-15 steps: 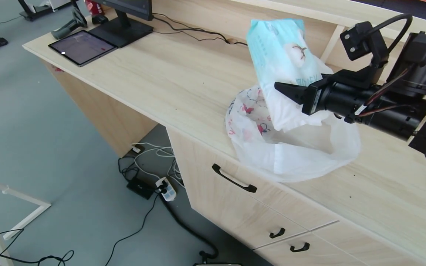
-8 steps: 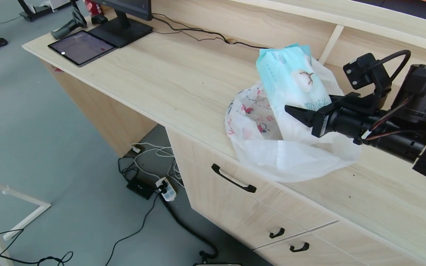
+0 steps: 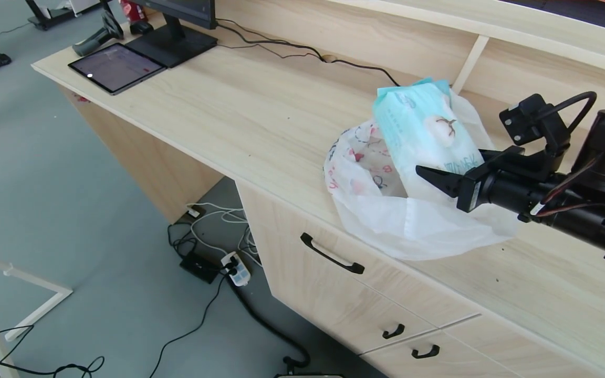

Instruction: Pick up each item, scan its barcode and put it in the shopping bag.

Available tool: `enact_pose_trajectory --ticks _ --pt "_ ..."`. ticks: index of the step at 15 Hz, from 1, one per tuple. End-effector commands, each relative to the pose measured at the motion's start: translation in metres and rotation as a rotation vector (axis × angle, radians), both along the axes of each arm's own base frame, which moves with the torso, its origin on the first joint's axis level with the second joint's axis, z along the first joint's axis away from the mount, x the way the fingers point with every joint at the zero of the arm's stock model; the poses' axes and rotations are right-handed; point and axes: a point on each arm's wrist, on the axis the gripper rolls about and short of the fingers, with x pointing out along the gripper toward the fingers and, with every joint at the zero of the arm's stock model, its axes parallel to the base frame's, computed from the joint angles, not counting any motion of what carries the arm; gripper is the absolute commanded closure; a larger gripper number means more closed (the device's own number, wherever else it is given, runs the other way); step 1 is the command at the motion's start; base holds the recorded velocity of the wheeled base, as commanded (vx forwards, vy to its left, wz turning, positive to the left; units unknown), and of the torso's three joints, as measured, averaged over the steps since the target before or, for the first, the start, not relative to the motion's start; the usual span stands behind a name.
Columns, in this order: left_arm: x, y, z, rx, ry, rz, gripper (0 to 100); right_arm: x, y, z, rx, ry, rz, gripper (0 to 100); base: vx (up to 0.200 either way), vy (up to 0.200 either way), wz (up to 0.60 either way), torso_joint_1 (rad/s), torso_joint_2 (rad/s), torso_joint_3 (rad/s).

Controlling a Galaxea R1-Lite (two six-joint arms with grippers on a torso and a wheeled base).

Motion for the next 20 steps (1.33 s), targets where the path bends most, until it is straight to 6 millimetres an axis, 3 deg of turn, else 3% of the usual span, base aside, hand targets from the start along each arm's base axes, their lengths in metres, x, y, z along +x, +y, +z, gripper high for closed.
enact_pose_trajectory --ticks 1,11,12,17,20 --pt "0.0 0.0 0.0 0.0 -0.001 0.001 0 -0.014 -0.003 -0.004 -0.019 0.007 0.01 100 0.0 0.0 0.0 0.0 0.0 0.0" --pt "0.0 0.0 0.0 0.001 -0.001 0.001 0 -0.008 0.004 -0.028 -0.063 0.081 0.041 100 0.0 0.0 0.0 0.0 0.0 0.0" --pt "0.0 0.0 0.0 0.001 -0.001 0.001 0 -0.008 0.004 -0.028 -0.063 0.081 0.042 0 0.0 0.0 0.0 0.0 0.0 0.0" --pt "0.0 0.0 0.0 0.001 -0.001 0.001 0 -0.011 0.003 -0.023 -0.049 0.066 0.037 0 0.0 0.0 0.0 0.0 0.0 0.0" --pt "0.0 0.0 0.0 0.0 -0.001 0.001 0 -0.019 0.0 -0.006 -0.036 0.002 0.033 0 0.0 0.0 0.0 0.0 0.0 0.0"
